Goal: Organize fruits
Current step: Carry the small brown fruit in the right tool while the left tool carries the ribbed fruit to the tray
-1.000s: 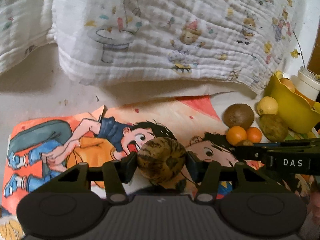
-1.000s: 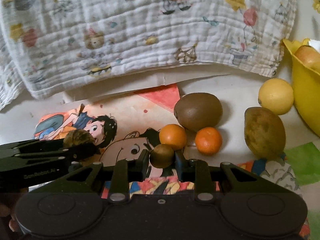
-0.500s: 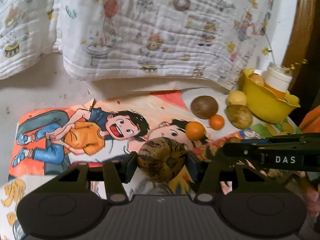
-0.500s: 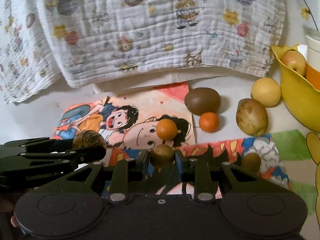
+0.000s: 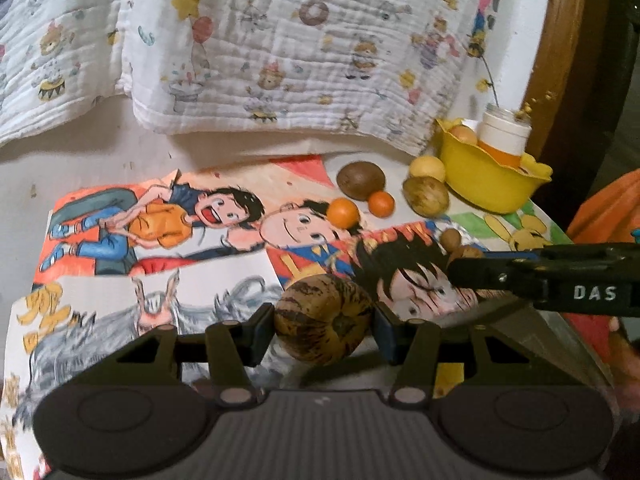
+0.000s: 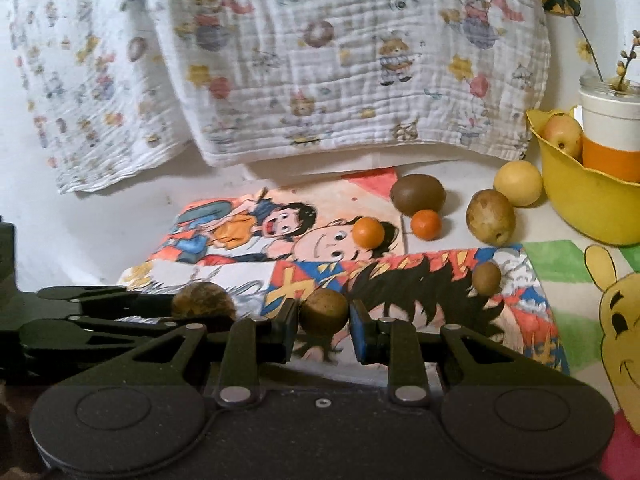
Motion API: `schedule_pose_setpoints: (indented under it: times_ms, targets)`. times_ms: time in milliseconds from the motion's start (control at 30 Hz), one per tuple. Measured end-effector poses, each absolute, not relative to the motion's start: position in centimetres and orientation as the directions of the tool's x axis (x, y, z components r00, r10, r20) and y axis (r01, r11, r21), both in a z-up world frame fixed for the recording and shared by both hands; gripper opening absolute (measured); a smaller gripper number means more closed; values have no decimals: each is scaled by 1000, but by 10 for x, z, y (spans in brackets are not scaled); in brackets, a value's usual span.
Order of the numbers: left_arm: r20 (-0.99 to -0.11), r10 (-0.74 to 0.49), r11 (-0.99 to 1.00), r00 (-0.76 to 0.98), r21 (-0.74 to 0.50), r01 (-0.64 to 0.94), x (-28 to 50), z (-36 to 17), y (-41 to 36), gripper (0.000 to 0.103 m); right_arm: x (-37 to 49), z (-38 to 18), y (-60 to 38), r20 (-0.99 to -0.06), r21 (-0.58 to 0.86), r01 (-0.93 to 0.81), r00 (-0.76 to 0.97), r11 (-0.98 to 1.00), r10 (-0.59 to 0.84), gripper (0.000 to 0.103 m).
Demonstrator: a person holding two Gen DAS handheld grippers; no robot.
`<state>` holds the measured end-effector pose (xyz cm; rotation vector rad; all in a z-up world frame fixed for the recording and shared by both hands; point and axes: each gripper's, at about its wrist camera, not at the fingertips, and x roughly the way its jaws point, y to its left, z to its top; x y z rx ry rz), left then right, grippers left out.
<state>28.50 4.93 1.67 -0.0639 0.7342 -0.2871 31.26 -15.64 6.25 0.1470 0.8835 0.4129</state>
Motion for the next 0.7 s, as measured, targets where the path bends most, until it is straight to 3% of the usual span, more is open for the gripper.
schedule_pose_setpoints:
  times_ms: [700]
  targets:
    - [-727,-300,946,618,-142,292,232,6,40,57,211,58,-144,-768,251,-425,459,870,446,30]
